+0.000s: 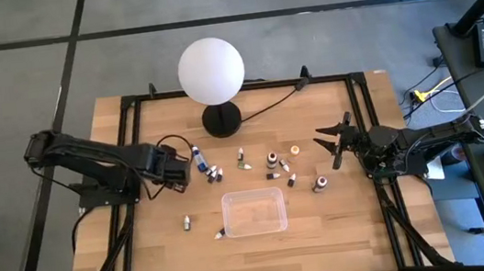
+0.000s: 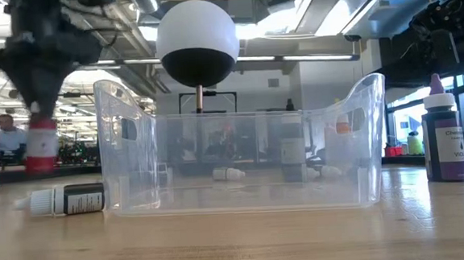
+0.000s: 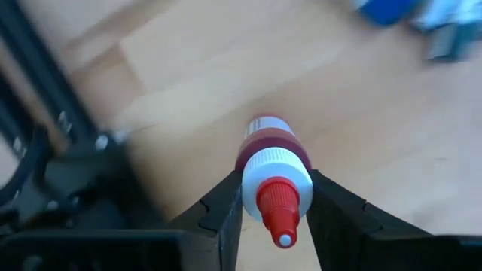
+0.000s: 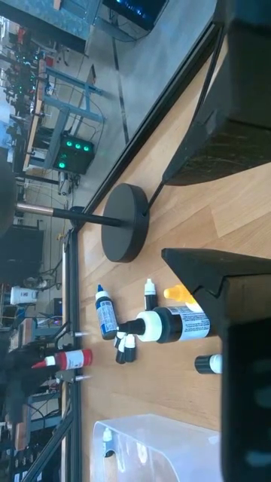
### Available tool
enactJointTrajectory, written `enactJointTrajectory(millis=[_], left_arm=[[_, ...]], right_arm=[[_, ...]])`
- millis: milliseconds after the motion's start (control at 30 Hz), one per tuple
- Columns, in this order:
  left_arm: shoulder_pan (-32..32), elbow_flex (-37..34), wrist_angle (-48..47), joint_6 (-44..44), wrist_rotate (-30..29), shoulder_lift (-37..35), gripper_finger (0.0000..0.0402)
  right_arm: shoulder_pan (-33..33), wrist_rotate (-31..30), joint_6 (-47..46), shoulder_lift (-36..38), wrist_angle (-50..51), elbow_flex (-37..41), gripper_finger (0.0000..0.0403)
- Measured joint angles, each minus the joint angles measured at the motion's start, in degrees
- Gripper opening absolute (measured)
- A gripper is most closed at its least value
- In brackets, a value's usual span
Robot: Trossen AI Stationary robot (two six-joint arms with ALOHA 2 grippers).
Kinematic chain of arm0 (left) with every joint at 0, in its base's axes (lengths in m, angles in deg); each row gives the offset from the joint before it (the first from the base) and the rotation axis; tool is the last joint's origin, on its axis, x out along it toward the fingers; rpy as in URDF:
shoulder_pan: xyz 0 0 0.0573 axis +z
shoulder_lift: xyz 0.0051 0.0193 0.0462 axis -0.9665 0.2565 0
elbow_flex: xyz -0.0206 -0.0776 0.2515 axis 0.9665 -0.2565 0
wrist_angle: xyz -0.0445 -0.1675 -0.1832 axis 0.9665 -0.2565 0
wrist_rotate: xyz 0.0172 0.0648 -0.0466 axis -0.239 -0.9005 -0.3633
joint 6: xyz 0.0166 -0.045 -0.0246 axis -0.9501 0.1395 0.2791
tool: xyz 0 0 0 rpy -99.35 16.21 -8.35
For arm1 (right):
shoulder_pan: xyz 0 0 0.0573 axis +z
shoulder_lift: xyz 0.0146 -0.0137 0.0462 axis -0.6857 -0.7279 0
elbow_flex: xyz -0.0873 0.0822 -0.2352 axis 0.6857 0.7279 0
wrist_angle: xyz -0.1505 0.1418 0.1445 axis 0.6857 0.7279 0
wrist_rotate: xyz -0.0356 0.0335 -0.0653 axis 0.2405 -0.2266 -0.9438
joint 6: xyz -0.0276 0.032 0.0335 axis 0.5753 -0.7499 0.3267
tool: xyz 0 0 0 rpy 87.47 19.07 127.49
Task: Pick & Place food coloring
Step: Put the large red food coloring bottle into the transparent bin
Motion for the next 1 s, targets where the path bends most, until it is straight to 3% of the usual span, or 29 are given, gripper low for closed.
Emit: enactJointTrajectory(millis=[200, 400, 600, 833, 1000], left_arm=[[0.02, 6.59, 9.93, -13.57, -5.88, -0.22, 0.0119], [-0.01, 11.50, 29.95, -36.74, 0.51, 1.19, 0.0120], [0.00, 17.65, 28.55, -45.16, 2.42, 7.59, 0.0119], [-0.04, 27.26, 24.30, -49.68, 11.03, 18.91, 0.0119], [-0.78, 36.58, 16.66, -49.96, 10.54, 26.54, 0.0120]], right_arm=[[0.01, 0.00, 0.00, 0.00, 0.02, 0.00, 0.0149], [0.00, -0.01, 0.00, 0.00, 0.00, 0.00, 0.0149], [-0.01, 0.00, -0.01, 0.02, -0.11, 0.00, 0.0149], [-0.01, -0.02, -0.01, 0.02, -0.29, 0.00, 0.0149], [0.01, 0.00, -0.06, 0.02, -0.09, 0.00, 0.0149]])
